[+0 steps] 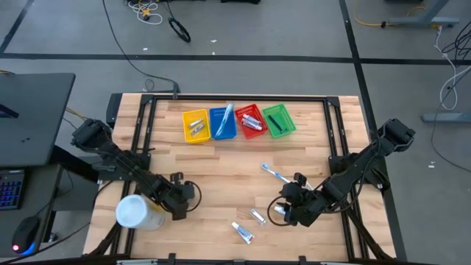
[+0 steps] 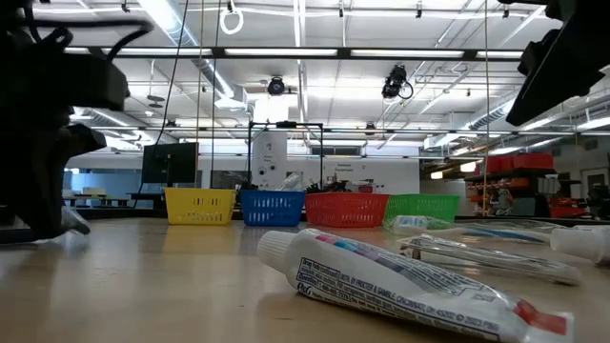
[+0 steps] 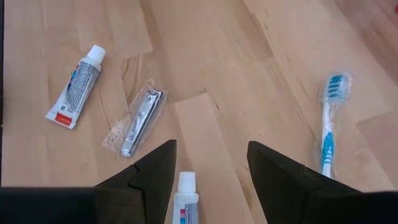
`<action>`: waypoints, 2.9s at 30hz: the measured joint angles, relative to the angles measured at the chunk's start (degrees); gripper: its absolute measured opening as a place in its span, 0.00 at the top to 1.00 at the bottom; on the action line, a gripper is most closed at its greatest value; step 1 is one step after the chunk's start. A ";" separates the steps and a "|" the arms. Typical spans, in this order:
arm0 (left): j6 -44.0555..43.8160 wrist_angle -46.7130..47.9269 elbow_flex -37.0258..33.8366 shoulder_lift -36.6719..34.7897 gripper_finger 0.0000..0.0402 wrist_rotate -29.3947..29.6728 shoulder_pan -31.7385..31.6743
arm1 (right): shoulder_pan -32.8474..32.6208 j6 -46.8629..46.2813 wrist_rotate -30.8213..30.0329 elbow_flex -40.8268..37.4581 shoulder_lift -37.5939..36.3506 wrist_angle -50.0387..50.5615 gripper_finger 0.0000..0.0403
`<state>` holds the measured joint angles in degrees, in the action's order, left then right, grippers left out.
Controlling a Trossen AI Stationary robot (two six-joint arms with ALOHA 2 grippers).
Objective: Pick & Place Travel size toiletries
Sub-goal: Put the razor blade into the green bin
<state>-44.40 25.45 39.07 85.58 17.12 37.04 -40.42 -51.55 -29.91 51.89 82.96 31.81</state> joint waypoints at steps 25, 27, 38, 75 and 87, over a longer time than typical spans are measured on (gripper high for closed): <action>-1.96 7.45 8.35 -0.19 0.59 -11.65 -5.18 | 1.07 2.97 0.06 -0.02 0.00 -1.11 0.49; -3.57 7.64 8.37 1.12 0.56 -11.69 -5.16 | 1.07 2.99 0.03 -0.01 0.00 -1.11 0.49; -9.01 7.11 8.59 8.66 0.58 -10.43 -5.11 | 1.07 2.97 0.52 -0.01 0.00 -1.23 0.49; 19.45 -24.89 16.46 2.93 0.90 7.33 -15.04 | 11.17 13.57 -4.69 0.01 0.00 -10.38 0.49; 37.07 -46.99 16.50 3.30 0.91 -1.73 -19.45 | 17.02 32.70 3.04 0.01 0.00 -35.65 0.49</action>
<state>-7.33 -21.54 55.57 88.88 15.40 17.58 -23.40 -18.85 -26.87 51.90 82.96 -3.84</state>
